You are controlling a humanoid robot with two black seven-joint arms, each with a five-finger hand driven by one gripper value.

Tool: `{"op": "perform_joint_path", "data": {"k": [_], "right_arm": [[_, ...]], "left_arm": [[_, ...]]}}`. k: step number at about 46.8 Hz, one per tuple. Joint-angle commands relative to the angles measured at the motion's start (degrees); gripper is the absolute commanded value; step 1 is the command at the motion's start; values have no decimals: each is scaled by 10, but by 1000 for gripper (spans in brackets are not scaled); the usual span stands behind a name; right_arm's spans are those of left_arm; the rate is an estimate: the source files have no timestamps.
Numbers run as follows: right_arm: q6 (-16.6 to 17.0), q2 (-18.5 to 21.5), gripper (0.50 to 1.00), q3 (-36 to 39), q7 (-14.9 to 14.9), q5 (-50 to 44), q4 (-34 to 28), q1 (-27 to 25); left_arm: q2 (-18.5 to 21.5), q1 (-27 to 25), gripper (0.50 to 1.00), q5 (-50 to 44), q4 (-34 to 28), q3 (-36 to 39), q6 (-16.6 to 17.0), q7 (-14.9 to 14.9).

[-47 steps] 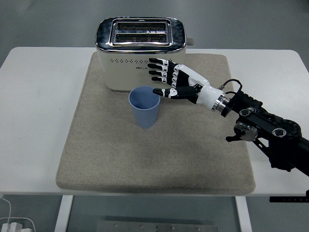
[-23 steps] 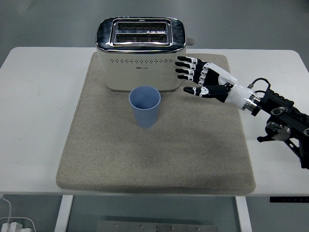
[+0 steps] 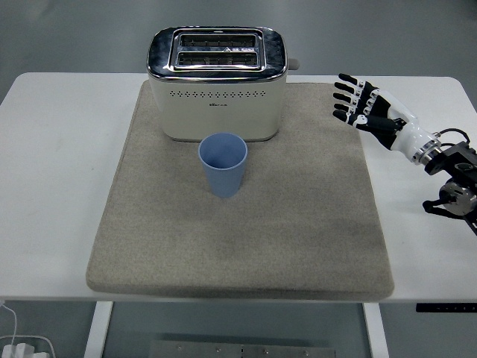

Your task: Put the water cup in front of the bread machine

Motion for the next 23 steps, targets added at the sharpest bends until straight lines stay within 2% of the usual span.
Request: {"op": "perform_joint_path", "data": {"k": [1,5,8,23], "right_arm": [[-11,15,915,0,-32,36,-10,12],[-25,48,915,1,-63,81,-34,28],[-33,63,915,0,-72,113,-46,42],[-34,71,915,-1,-115,226,-62,74]], "left_arm": [[0,0,1000,0,0,0,0,0],[0,0,1000,0,0,0,0,0],[0,0,1000,0,0,0,0,0],[0,0,1000,0,0,0,0,0]]}}
